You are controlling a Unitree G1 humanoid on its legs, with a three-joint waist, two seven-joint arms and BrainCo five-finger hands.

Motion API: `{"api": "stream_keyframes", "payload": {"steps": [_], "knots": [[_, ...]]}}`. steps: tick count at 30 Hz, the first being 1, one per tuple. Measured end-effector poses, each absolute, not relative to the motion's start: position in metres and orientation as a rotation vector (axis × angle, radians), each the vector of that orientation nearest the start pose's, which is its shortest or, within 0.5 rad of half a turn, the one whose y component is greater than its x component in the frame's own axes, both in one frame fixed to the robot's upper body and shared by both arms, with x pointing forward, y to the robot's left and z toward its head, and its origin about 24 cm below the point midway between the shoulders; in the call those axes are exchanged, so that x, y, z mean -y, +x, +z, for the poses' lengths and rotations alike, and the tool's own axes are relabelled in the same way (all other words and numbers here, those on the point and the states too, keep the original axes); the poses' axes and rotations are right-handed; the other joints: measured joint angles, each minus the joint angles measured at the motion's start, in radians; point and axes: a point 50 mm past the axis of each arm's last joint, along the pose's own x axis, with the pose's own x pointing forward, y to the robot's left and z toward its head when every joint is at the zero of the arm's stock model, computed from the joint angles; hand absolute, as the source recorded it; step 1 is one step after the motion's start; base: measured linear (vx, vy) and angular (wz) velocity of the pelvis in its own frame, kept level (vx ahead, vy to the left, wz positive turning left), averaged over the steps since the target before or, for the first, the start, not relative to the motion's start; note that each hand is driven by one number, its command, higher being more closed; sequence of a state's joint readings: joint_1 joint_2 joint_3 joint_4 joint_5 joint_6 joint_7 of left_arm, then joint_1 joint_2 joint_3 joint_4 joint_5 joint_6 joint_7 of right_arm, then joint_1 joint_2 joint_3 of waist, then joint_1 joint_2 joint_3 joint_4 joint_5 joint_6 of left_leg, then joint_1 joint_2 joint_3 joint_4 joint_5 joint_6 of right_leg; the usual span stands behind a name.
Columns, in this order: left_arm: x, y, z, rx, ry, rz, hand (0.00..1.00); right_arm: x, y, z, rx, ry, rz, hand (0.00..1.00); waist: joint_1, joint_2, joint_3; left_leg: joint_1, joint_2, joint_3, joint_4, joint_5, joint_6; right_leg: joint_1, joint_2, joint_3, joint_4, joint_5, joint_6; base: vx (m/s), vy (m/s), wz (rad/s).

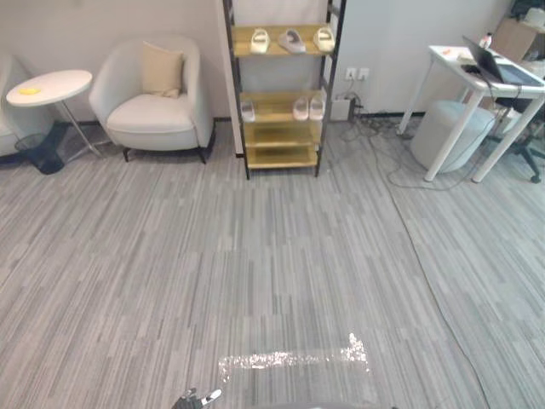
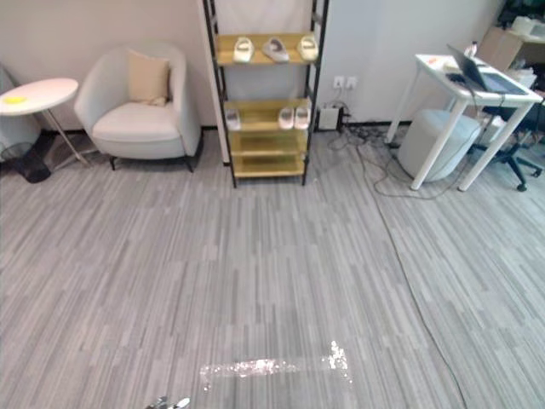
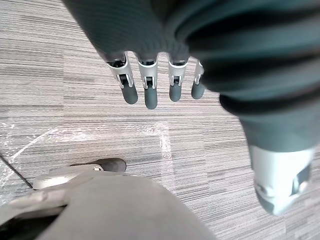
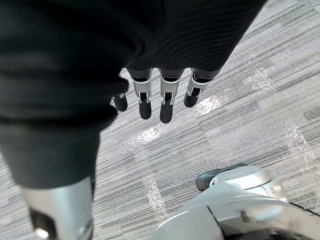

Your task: Organize the slippers on the shoe rack

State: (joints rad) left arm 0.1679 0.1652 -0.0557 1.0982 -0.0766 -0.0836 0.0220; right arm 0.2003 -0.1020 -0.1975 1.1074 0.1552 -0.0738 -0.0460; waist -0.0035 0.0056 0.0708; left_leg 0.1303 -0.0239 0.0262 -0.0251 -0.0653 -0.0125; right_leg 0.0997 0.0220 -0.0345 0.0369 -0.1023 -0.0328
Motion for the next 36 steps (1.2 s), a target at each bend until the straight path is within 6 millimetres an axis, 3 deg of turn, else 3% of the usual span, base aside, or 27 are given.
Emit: {"api": "stream_keyframes", "payload": {"steps": [6,32,34,35,36], "knots": [[-0.212,0.056,-0.166,-1.18,0.123,0.116,0.0,0.219,0.036,-0.168,-1.192,0.114,-0.433,0.0,0.002,0.001,0.004,0.019,0.005,0.005,-0.025,0.0,-0.002,0.028,0.006,-0.001,-0.045,0.013,0.015,0.04,-0.022,-0.01],[-0.215,0.06,-0.165,-1.172,0.172,0.112,0.0,0.215,0.043,-0.168,-1.184,0.102,-0.408,0.0,0.003,-0.024,0.038,0.063,0.011,0.001,-0.04,0.004,-0.012,0.073,0.011,-0.011,-0.059,0.013,0.014,-0.02,-0.012,0.0],[-0.216,0.062,-0.165,-1.166,0.175,0.114,0.0,0.215,0.046,-0.168,-1.176,0.104,-0.405,0.0,0.003,-0.027,0.055,0.042,0.012,0.006,-0.005,-0.014,-0.03,0.059,0.011,-0.008,-0.022,-0.006,0.01,-0.05,-0.025,-0.03],[-0.217,0.065,-0.164,-1.16,0.177,0.116,0.0,0.214,0.048,-0.168,-1.168,0.107,-0.404,0.0,0.003,-0.025,0.063,0.015,0.014,0.009,0.053,-0.043,-0.037,0.045,0.01,-0.009,0.016,-0.026,0.008,-0.06,-0.04,-0.06],[-0.22,0.069,-0.163,-1.146,0.156,0.149,0.0,0.213,0.051,-0.167,-1.154,0.111,-0.402,0.0,0.005,-0.031,0.091,-0.043,0.029,0.034,0.212,-0.109,-0.065,0.022,0.011,-0.007,0.07,-0.065,-0.007,-0.06,-0.04,-0.05]]}}
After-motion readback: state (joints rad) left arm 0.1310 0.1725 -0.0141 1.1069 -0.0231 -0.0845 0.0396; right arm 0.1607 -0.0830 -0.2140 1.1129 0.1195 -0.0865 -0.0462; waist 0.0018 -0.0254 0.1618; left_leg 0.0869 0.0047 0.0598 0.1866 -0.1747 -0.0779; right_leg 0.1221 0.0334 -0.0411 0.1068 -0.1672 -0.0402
